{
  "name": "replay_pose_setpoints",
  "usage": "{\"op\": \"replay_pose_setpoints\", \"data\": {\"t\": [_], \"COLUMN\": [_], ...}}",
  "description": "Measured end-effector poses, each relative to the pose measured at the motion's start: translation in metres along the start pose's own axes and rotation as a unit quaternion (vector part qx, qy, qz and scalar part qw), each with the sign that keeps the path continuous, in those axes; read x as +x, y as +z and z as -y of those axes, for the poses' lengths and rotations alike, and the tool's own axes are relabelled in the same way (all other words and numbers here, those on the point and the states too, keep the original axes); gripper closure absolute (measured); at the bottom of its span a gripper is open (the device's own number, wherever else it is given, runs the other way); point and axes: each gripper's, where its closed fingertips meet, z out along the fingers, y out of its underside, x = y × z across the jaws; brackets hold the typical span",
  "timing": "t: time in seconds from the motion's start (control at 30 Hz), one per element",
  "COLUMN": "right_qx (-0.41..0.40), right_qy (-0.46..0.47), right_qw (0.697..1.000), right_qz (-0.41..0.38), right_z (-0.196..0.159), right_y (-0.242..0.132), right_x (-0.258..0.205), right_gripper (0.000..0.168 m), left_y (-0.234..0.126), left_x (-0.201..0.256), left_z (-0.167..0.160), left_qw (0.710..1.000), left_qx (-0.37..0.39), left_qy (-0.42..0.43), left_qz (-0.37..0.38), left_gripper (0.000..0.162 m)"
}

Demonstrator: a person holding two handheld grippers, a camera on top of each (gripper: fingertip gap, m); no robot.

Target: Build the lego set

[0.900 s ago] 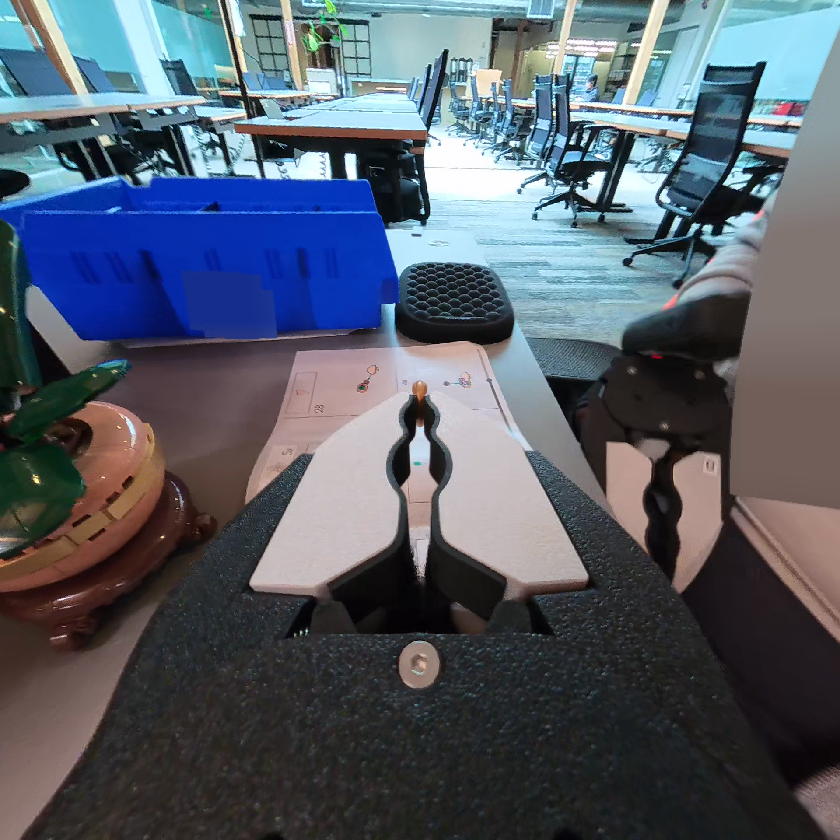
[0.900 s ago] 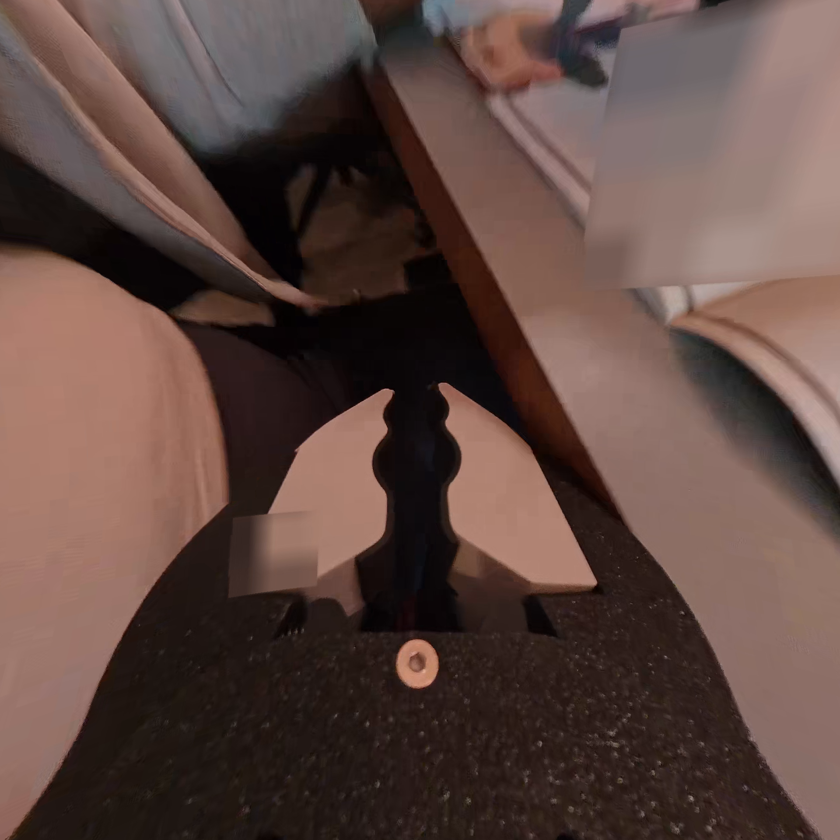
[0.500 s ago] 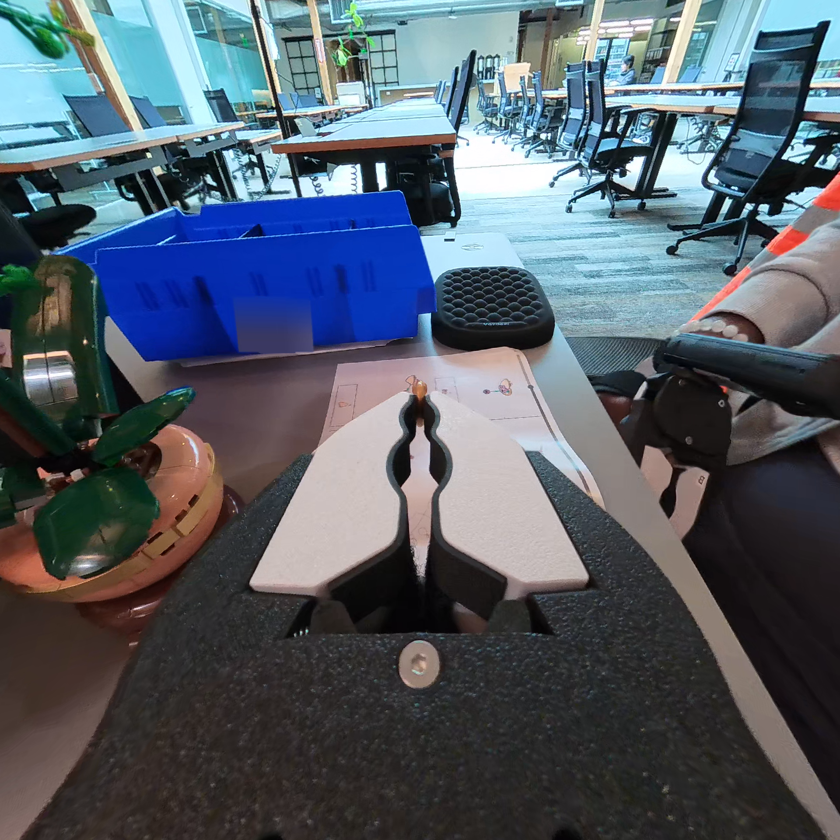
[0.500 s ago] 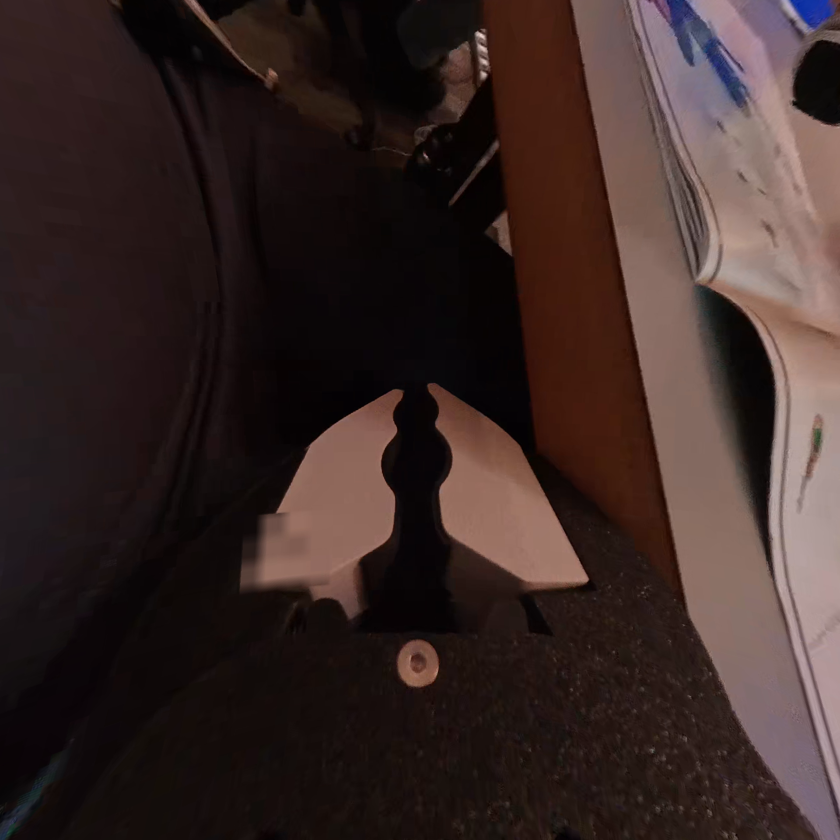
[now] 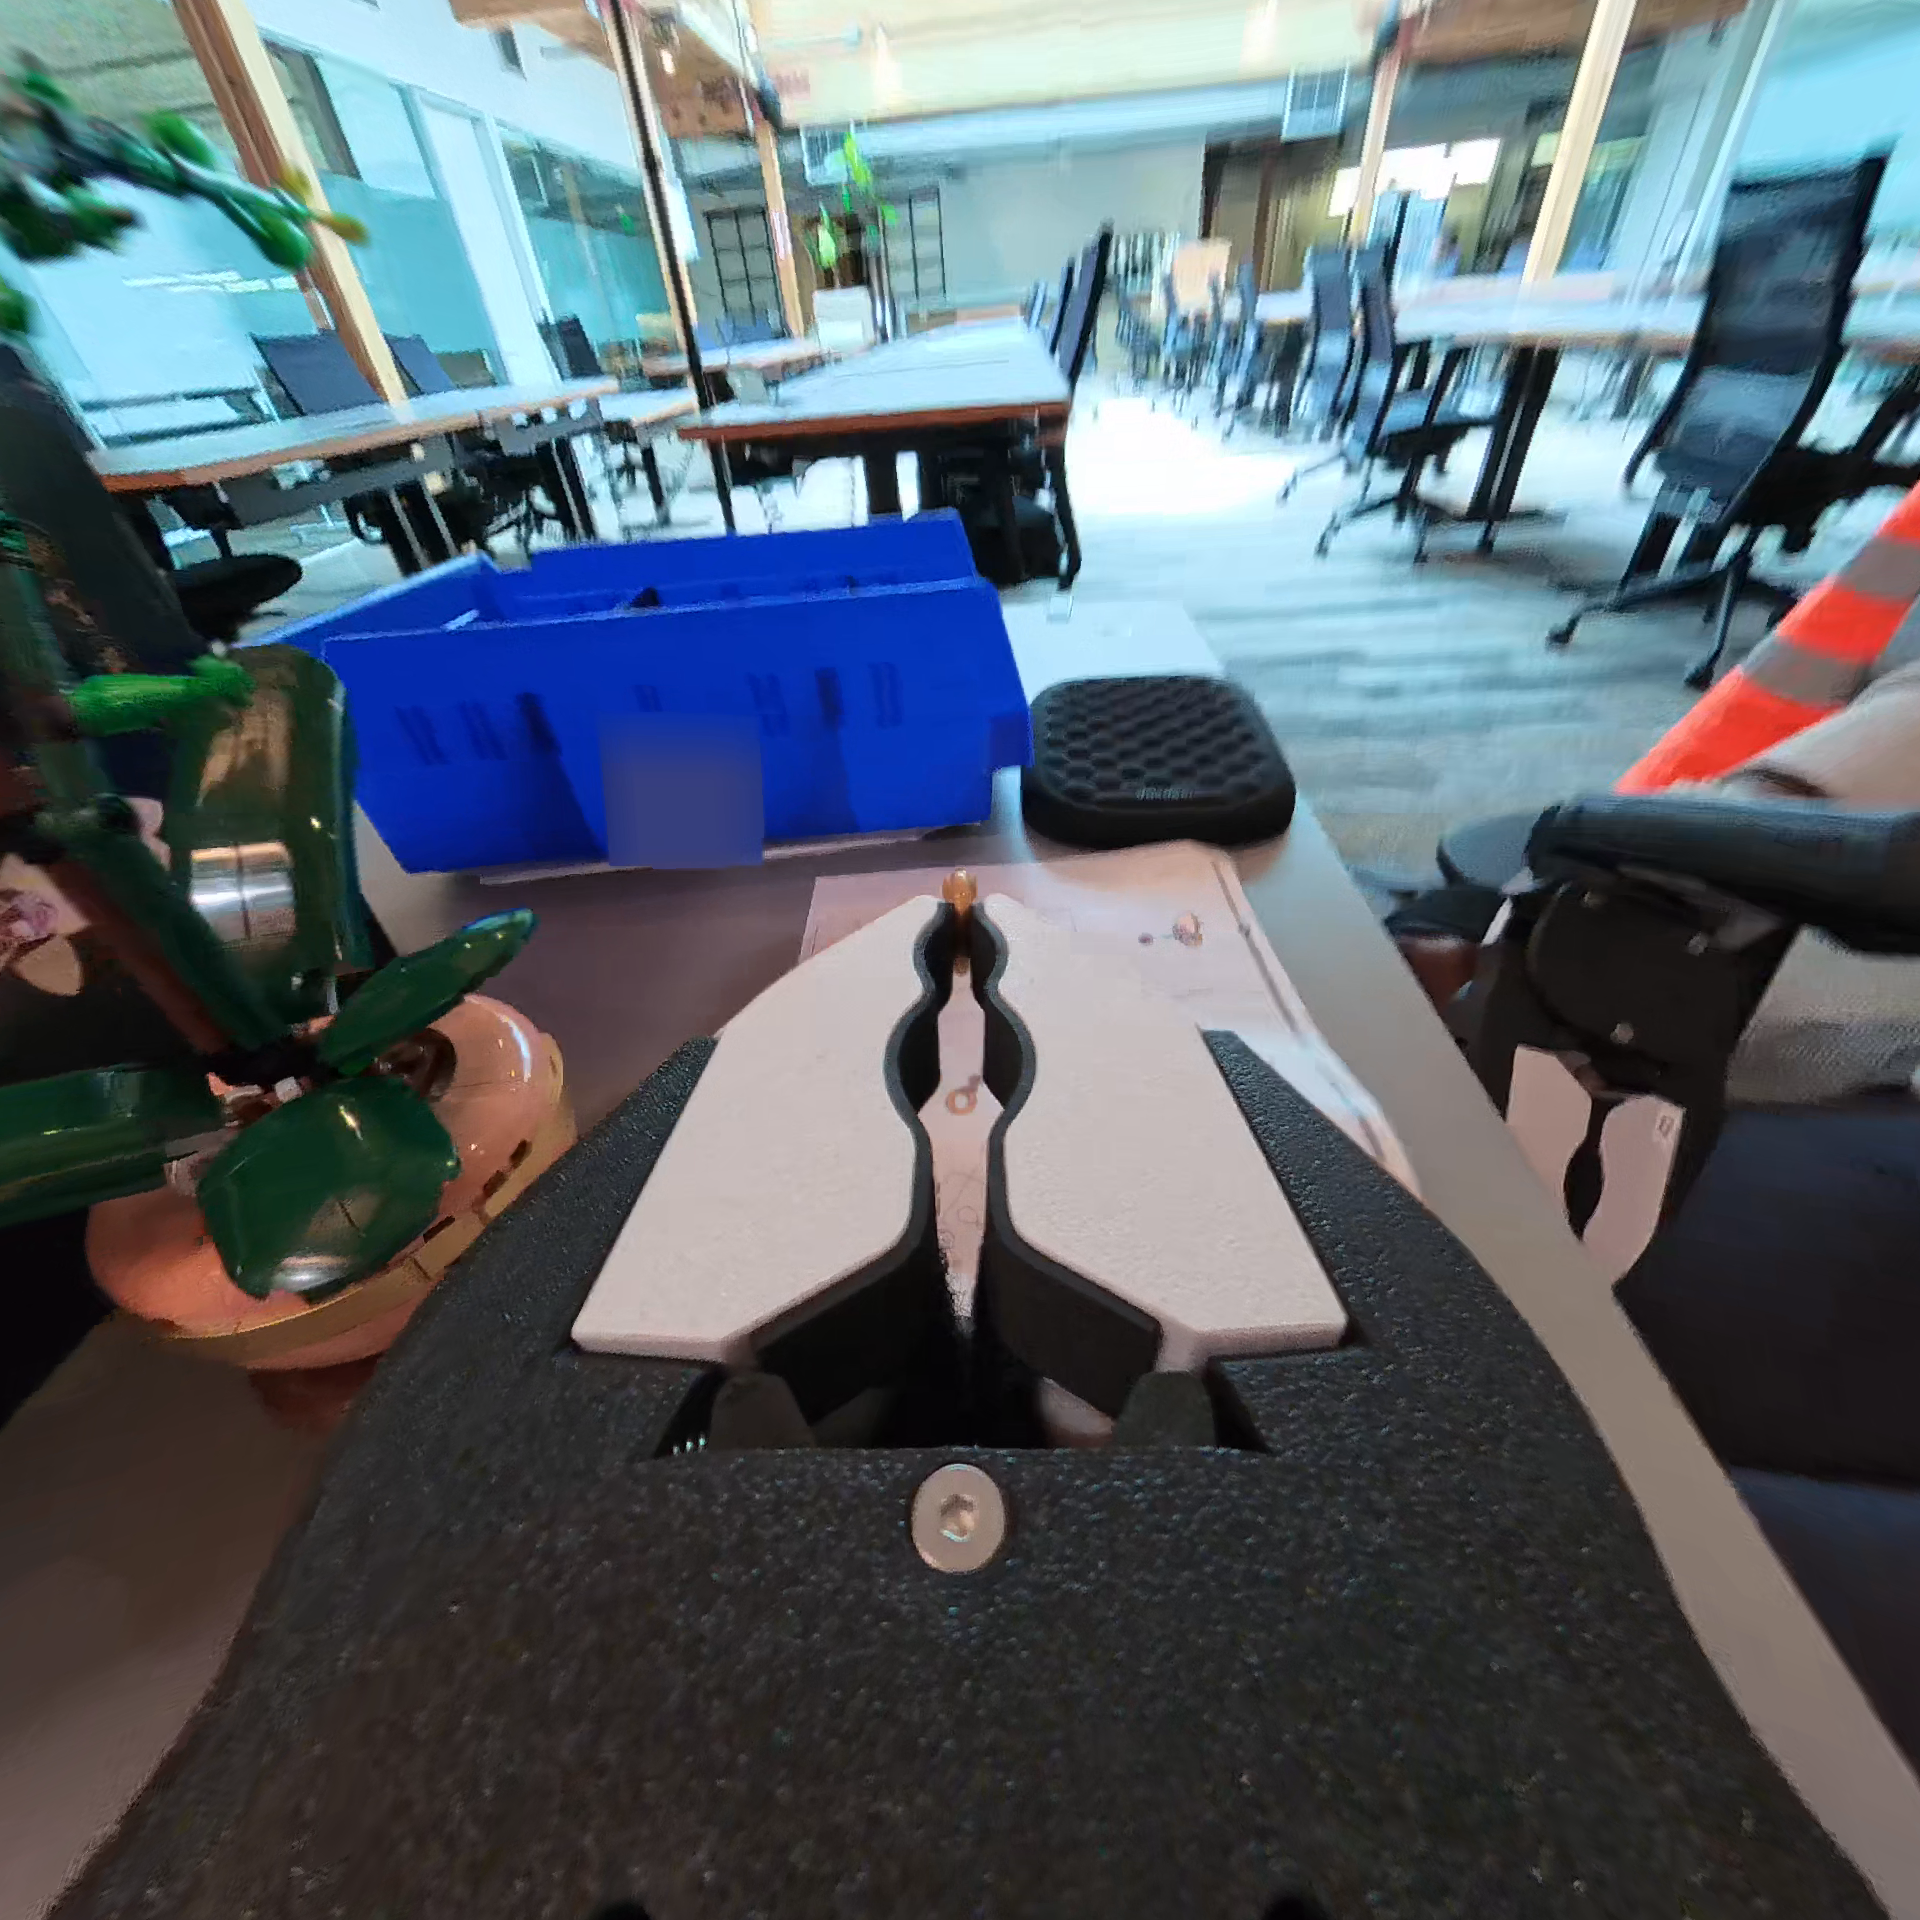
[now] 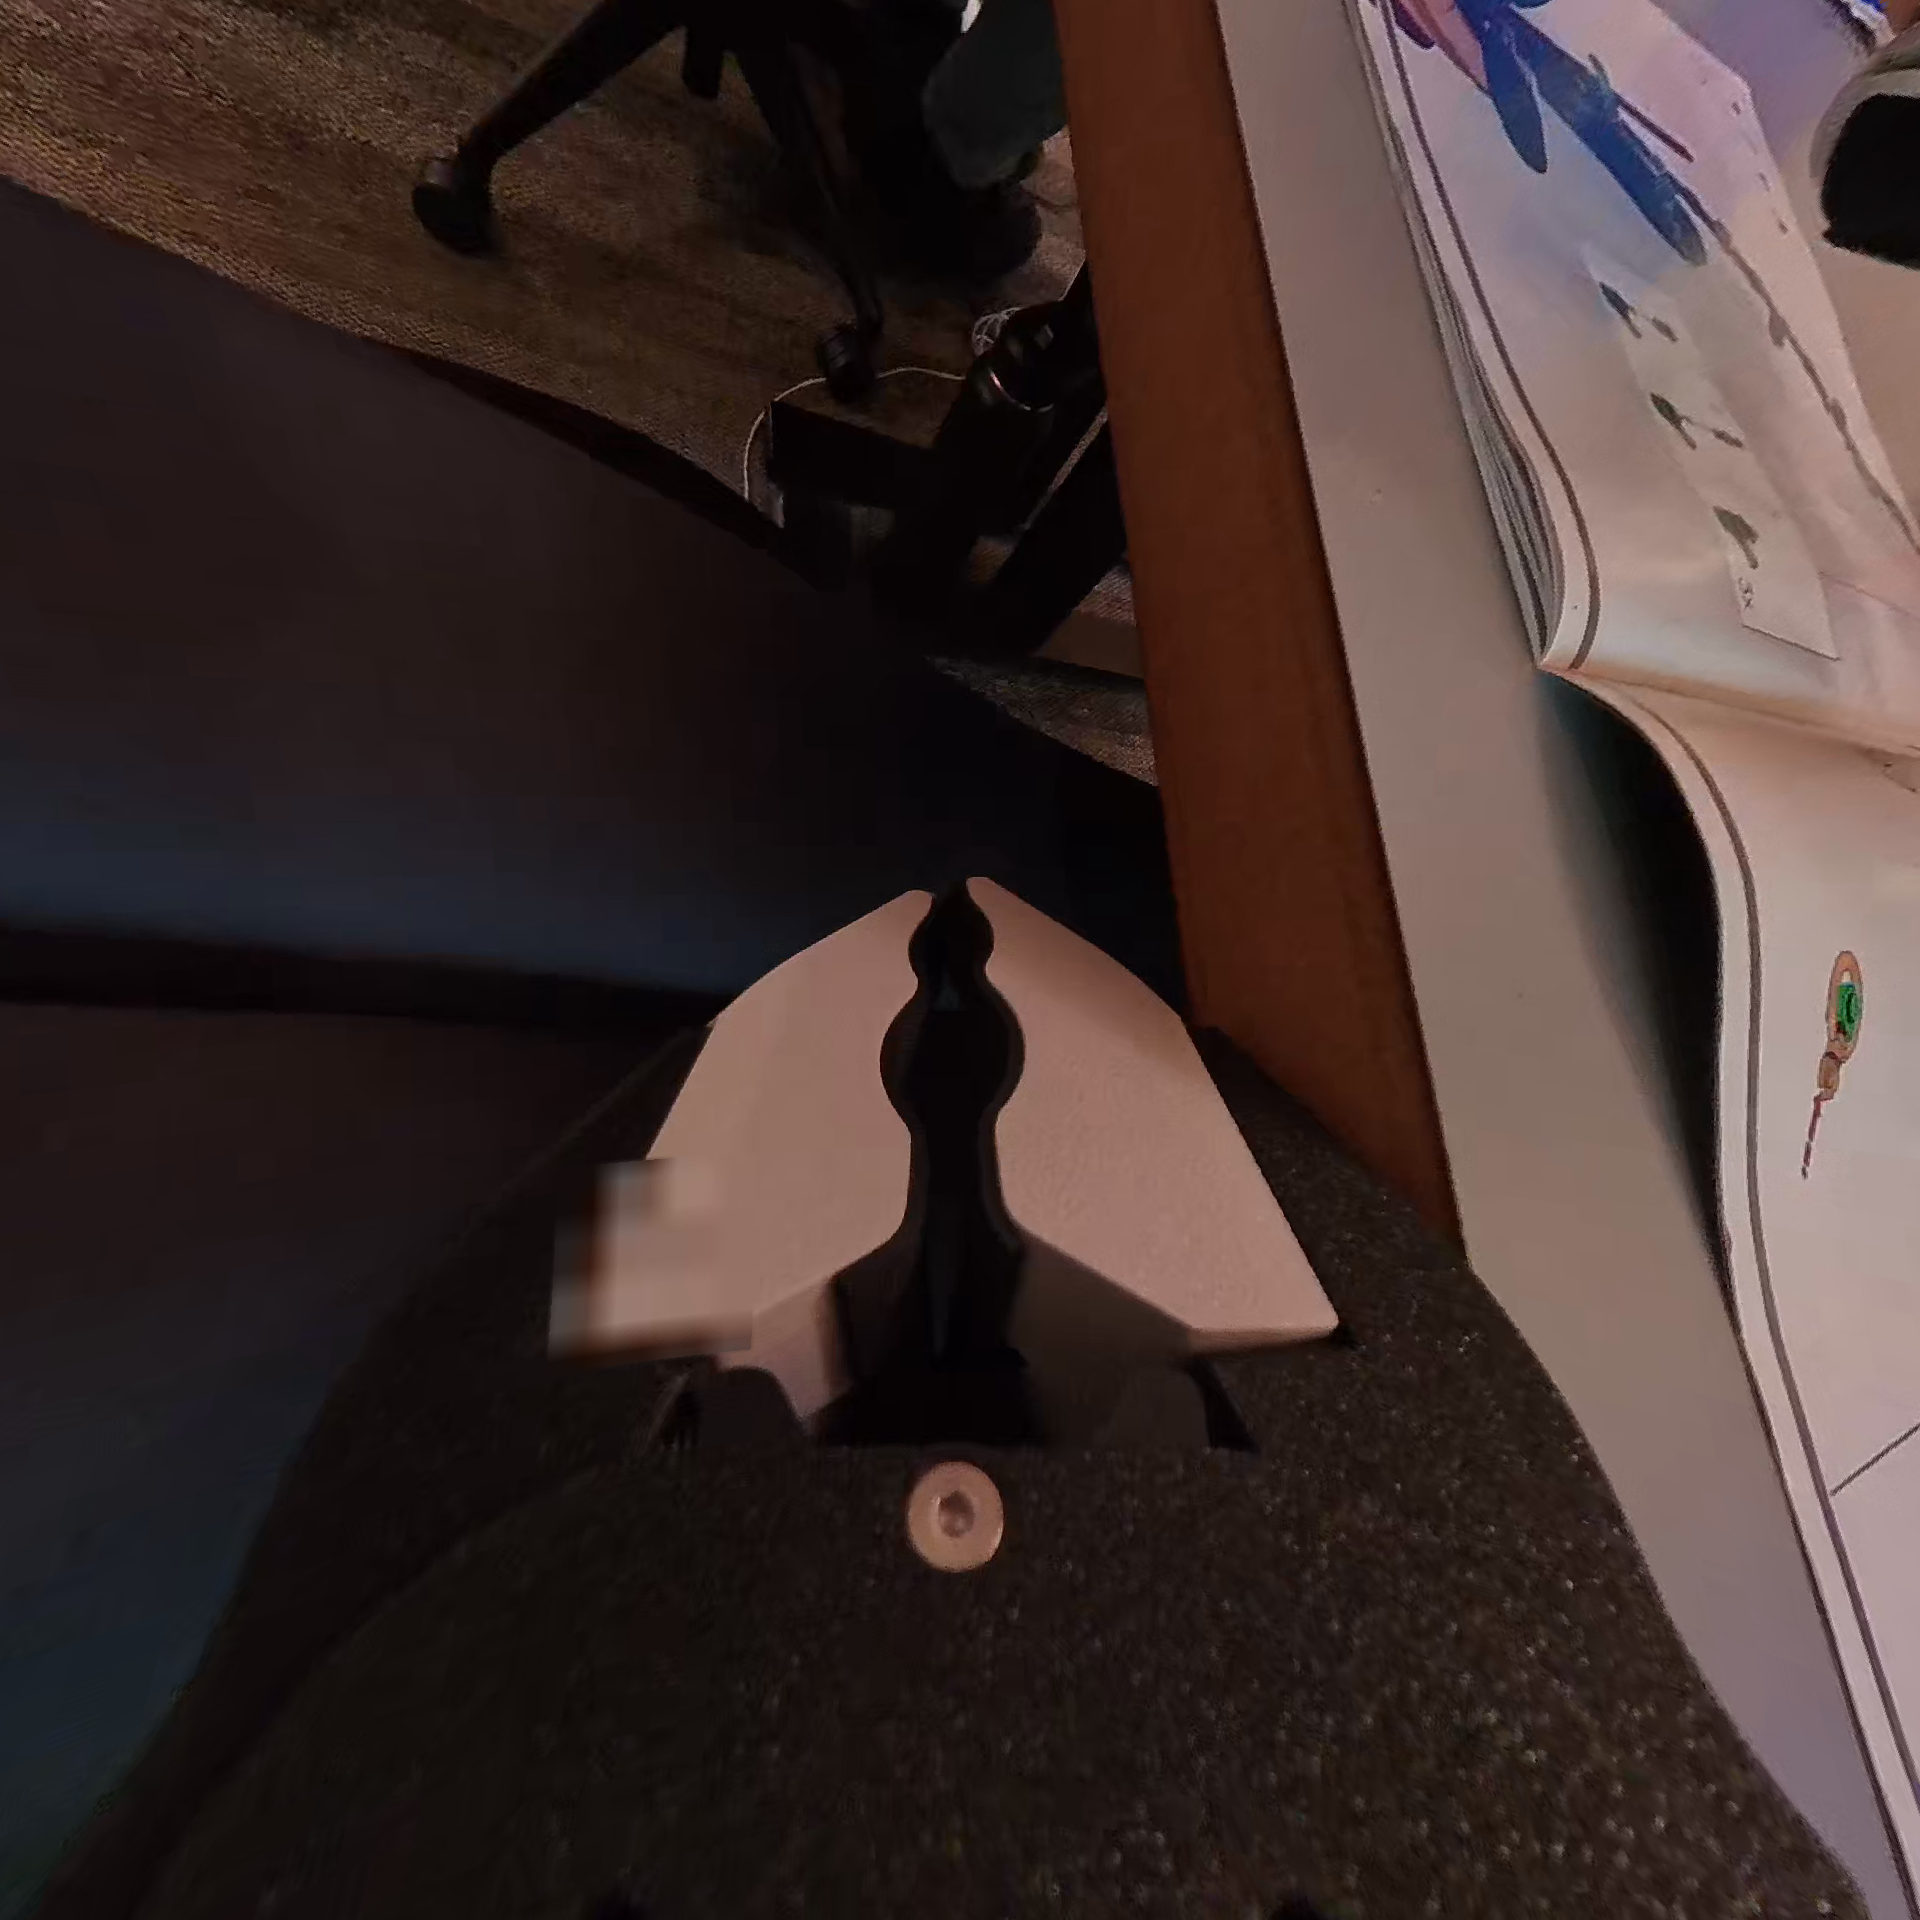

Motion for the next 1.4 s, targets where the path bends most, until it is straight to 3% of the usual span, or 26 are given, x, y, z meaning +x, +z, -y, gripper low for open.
{"op": "replay_pose_setpoints", "data": {"t": [0.13,0.63,0.73,0.87,1.0,1.1,1.2,1.3,1.4], "right_qx": [0.004,0.03,0.014,0.051,0.032,0.023,-0.035,-0.08,-0.125], "right_qy": [0.003,-0.004,-0.037,-0.004,0.039,0.108,0.117,0.123,0.072], "right_qw": [1.0,0.999,0.999,0.999,0.999,0.991,0.983,0.971,0.967], "right_qz": [0.005,-0.019,-0.02,-0.007,0.019,0.074,0.138,0.188,0.212], "right_z": [0.003,0.008,0.0,-0.01,-0.064,-0.119,-0.193,-0.26,-0.322], "right_y": [-0.001,0.003,0.008,0.015,0.043,0.089,0.161,0.243,0.326], "right_x": [0.0,0.007,-0.005,-0.053,-0.086,-0.098,-0.114,-0.128,-0.132], "right_gripper": [0.168,0.165,0.164,0.162,0.162,0.159,0.143,0.146,0.148], "left_y": [-0.005,0.0,-0.002,-0.002,-0.004,-0.004,-0.004,-0.006,-0.011], "left_x": [0.002,0.001,-0.003,-0.004,-0.007,-0.01,-0.014,-0.022,-0.035], "left_z": [0.016,0.002,-0.003,-0.009,-0.009,-0.01,-0.016,-0.016,-0.02], "left_qw": [0.999,0.999,1.0,1.0,1.0,0.999,0.999,0.997,0.992], "left_qx": [0.046,0.026,0.02,0.013,0.009,0.005,-0.008,-0.015,-0.031], "left_qy": [-0.018,-0.016,-0.015,-0.018,-0.006,-0.006,-0.008,-0.002,0.005], "left_qz": [-0.015,-0.01,-0.001,0.004,0.022,0.033,0.049,0.079,0.126], "left_gripper": [0.16,0.16,0.16,0.16,0.16,0.16,0.16,0.16,0.16]}}
